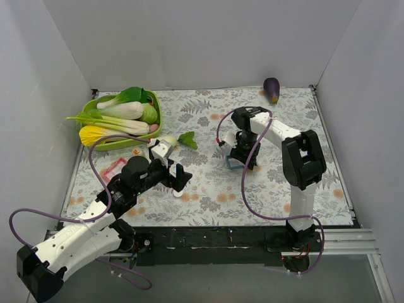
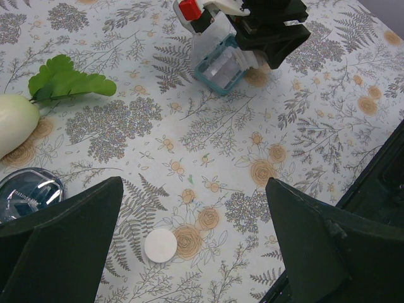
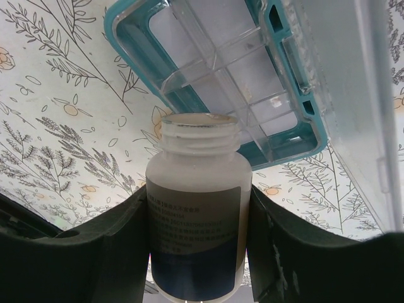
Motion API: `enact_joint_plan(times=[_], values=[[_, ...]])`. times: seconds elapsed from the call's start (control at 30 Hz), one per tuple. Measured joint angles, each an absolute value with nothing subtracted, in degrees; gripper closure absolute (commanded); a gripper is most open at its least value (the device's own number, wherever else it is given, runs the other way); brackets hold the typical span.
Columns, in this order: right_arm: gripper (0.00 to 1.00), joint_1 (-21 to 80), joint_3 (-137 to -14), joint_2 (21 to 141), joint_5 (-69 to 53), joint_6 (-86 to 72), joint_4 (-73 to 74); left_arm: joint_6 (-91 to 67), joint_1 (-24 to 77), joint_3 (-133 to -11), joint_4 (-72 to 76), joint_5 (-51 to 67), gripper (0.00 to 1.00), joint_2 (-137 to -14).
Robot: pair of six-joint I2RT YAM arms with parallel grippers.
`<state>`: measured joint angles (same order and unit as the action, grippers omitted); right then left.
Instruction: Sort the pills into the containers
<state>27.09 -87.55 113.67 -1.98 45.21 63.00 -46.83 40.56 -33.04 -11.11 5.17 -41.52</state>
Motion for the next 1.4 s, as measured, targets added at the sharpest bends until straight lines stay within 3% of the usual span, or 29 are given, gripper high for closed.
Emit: enact_joint_plan(times=[1.4], values=[[0.99,28.4,-89.8,114.8,2.4,45.4,64.9,-46.7,40.6,-33.0,-11.1,5.4,0.02,-41.5]])
